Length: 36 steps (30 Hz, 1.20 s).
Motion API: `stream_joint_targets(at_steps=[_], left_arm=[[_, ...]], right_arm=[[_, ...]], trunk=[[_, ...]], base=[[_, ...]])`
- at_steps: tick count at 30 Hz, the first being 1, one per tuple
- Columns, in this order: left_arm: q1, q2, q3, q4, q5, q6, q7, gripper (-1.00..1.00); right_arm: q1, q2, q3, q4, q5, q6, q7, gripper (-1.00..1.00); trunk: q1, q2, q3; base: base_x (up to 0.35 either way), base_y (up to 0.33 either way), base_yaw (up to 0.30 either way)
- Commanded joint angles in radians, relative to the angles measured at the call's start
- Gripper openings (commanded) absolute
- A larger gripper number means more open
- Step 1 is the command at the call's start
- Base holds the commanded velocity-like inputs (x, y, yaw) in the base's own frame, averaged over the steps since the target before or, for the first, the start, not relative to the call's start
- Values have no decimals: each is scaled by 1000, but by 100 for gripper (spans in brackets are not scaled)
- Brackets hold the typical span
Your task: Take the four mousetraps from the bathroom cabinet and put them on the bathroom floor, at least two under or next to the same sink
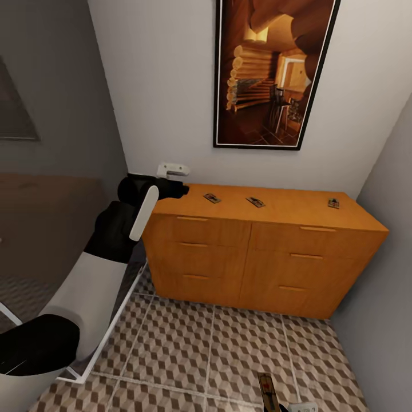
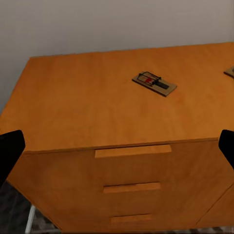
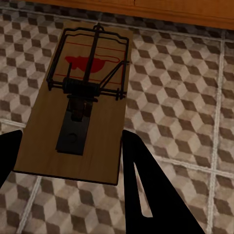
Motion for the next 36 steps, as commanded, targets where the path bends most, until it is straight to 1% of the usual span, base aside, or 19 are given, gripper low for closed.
stream_joint_targets(at_steps=[1, 17, 36], left_arm=[[1, 0, -1, -1, 10, 3, 10, 100], [7, -1, -5, 3, 10, 2, 10, 100], [13, -3, -13, 5, 10, 1, 10, 100]], right_arm=[[-1, 0, 7, 1, -15, -3, 11, -100], [-1, 0, 7, 1, -15, -3, 11, -100], [-1, 0, 7, 1, -15, -3, 11, -100]], trunk=[[0, -1, -1], [0, -1, -1], [0, -1, -1]], base=[[0, 0, 20], [8, -6, 3], [160, -142, 0]])
